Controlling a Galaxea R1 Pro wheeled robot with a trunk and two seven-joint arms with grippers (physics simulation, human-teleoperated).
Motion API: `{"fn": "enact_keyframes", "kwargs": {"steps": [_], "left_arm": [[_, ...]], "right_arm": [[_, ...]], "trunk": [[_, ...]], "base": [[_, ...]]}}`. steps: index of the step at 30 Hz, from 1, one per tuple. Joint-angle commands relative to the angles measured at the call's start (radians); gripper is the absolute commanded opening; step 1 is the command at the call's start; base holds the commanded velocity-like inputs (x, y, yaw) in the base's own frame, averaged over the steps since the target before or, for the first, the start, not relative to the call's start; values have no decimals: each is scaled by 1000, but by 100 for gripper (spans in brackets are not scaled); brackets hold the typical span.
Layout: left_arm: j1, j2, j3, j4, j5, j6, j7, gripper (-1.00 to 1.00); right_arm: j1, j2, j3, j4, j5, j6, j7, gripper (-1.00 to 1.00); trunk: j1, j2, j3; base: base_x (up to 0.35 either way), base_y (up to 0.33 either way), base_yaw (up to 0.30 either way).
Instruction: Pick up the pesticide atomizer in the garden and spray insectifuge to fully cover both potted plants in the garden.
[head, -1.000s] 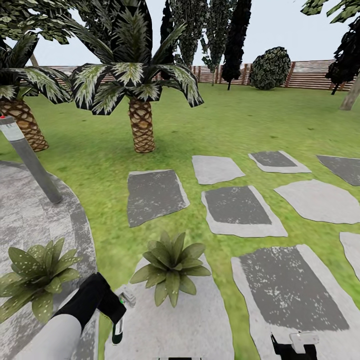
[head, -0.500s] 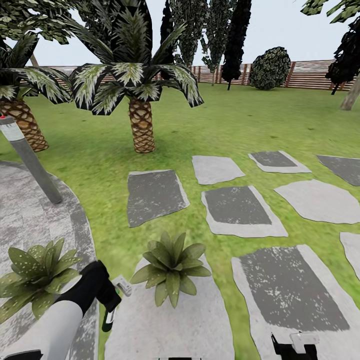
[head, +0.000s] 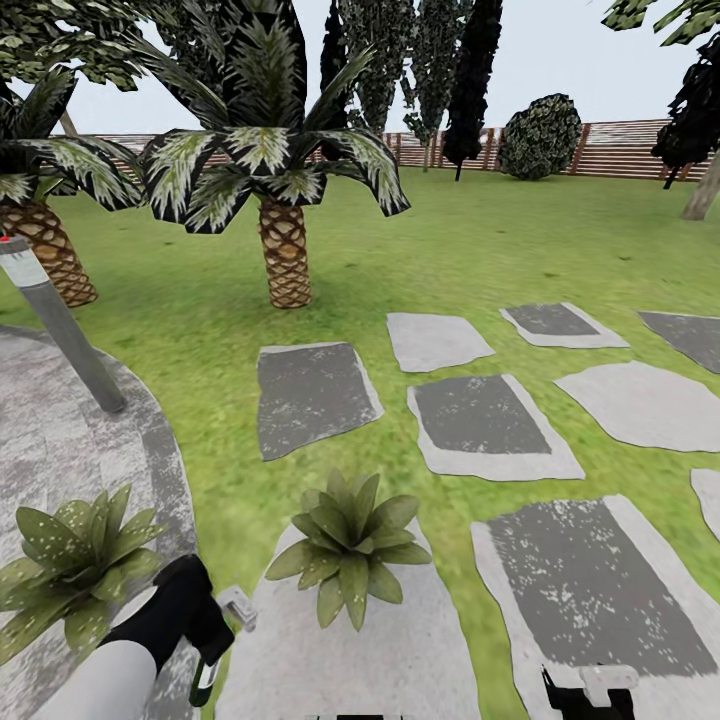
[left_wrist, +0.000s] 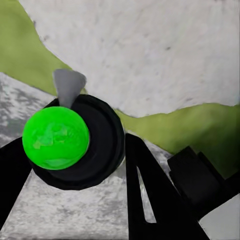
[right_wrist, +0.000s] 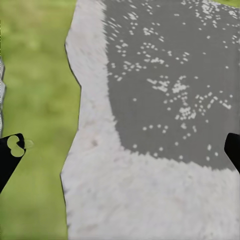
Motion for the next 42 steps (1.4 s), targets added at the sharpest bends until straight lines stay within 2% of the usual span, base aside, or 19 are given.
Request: {"fn": "enact_keyframes", "kwargs": {"steps": [1, 3, 5, 6, 8, 9, 13, 14, 15, 16, 18, 23, 27, 31, 36, 42], "left_arm": [[-3, -1, 4, -2, -5, 7, 4, -100], [-13, -3, 6, -4, -1, 10, 27, -100], [-34, -17, 9, -25, 1, 12, 31, -100], [-38, -28, 8, -32, 0, 14, 32, -100], [-45, -71, 3, -61, -5, 52, 33, -100], [-45, -78, 1, -74, -7, 69, 32, -100], [-36, -62, 6, -90, -7, 78, 27, -100], [-29, -30, 7, -86, -3, 75, 24, -100], [-28, -8, 8, -82, 1, 75, 22, -100], [-26, 6, 8, -80, 5, 75, 20, -100], [-22, 16, 8, -78, 8, 75, 18, -100], [-28, 5, 10, -90, 10, 80, 19, -100], [-45, 8, 9, -95, 27, 87, 21, -100], [-32, 7, 2, -85, 28, 79, 20, -100], [-28, -13, 3, -79, 31, 79, 26, -100], [-7, -15, 5, -79, 22, 77, 31, -100]], "right_arm": [[-1, 0, -8, 0, 1, -3, 9, 100], [-1, 0, -8, 0, 1, -3, 9, 100], [-1, 0, -8, 0, 1, -3, 9, 100], [-1, 0, -8, 0, 1, -3, 9, 100], [-1, 0, -8, 0, 1, -3, 9, 100], [-1, 0, -8, 0, 1, -3, 9, 100], [-1, 0, -8, 0, 1, -3, 9, 100], [-1, 0, -8, 0, 1, -3, 9, 100], [-1, 0, -8, 0, 1, -3, 9, 100], [-1, 0, -8, 0, 1, -3, 9, 100], [-1, 0, -8, 0, 1, -3, 9, 100], [-1, 0, -8, 0, 1, -3, 9, 100], [-1, 0, -8, 0, 1, -3, 9, 100], [-1, 0, -8, 0, 1, -3, 9, 100], [-1, 0, -8, 0, 1, -3, 9, 100], [-1, 0, -8, 0, 1, -3, 9, 100]], "trunk": [[0, 0, -1], [0, 0, -1], [0, 0, -1], [0, 0, -1], [0, 0, -1], [0, 0, -1], [0, 0, -1], [0, 0, -1], [0, 0, -1], [0, 0, -1], [0, 0, -1], [0, 0, -1], [0, 0, -1], [0, 0, -1], [0, 0, -1], [0, 0, -1]], "base": [[0, 0, 0], [0, 0, 0], [0, 0, 0], [0, 0, 0], [0, 0, 0], [0, 0, 0], [0, 0, 0], [0, 0, 0], [0, 0, 0], [0, 0, 0], [0, 0, 0], [0, 0, 0], [0, 0, 0], [0, 0, 0], [46, 13, 0], [14, 5, 0]]}}
